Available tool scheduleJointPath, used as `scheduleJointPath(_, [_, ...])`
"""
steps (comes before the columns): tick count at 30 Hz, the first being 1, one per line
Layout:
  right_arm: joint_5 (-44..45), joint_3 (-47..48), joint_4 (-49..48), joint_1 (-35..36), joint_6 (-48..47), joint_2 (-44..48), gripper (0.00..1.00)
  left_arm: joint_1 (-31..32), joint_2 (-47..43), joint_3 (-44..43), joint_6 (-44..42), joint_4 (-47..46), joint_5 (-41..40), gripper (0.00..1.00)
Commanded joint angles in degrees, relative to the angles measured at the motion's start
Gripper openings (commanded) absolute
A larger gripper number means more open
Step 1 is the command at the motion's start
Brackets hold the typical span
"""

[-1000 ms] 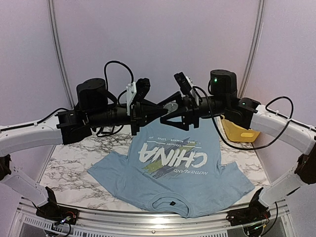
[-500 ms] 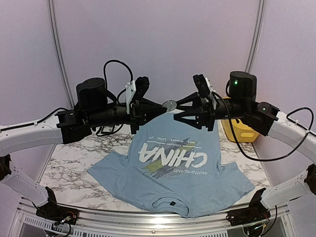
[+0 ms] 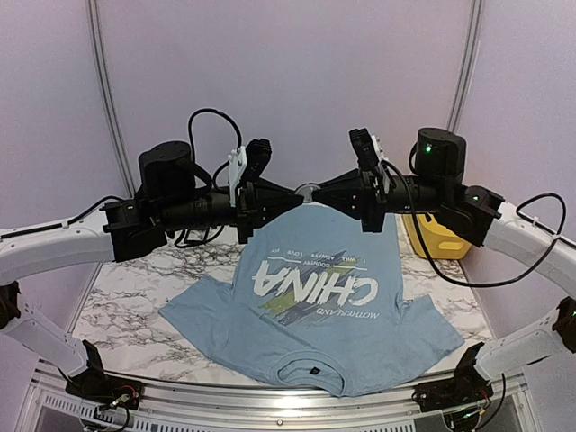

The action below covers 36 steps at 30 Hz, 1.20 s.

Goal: Pin the brooch onto the clothing

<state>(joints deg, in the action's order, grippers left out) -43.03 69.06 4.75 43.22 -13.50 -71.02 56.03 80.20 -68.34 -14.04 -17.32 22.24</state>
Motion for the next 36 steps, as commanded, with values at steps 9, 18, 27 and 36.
scheduleJointPath(9, [41.17,-13.93,-6.96,2.33,-3.13,3.60,0.00,-5.33,0.31,3.75,15.17,3.73,-27.12,0.97])
scheduleJointPath(18, [45.19,-29.78,-31.21,6.90,-13.39,-2.25,0.00,-1.52,1.70,22.67,10.50,11.84,-33.25,0.58])
scheduleJointPath(27, [34.63,-29.44,-40.84,10.82,-14.89,-15.67,0.00,-1.20,7.94,35.55,9.97,-2.38,-32.60,0.60])
scheduleJointPath(36, [35.15,-29.80,-43.51,13.89,-15.32,-21.90,0.00,0.51,4.26,38.81,10.75,-7.75,-28.74,0.61])
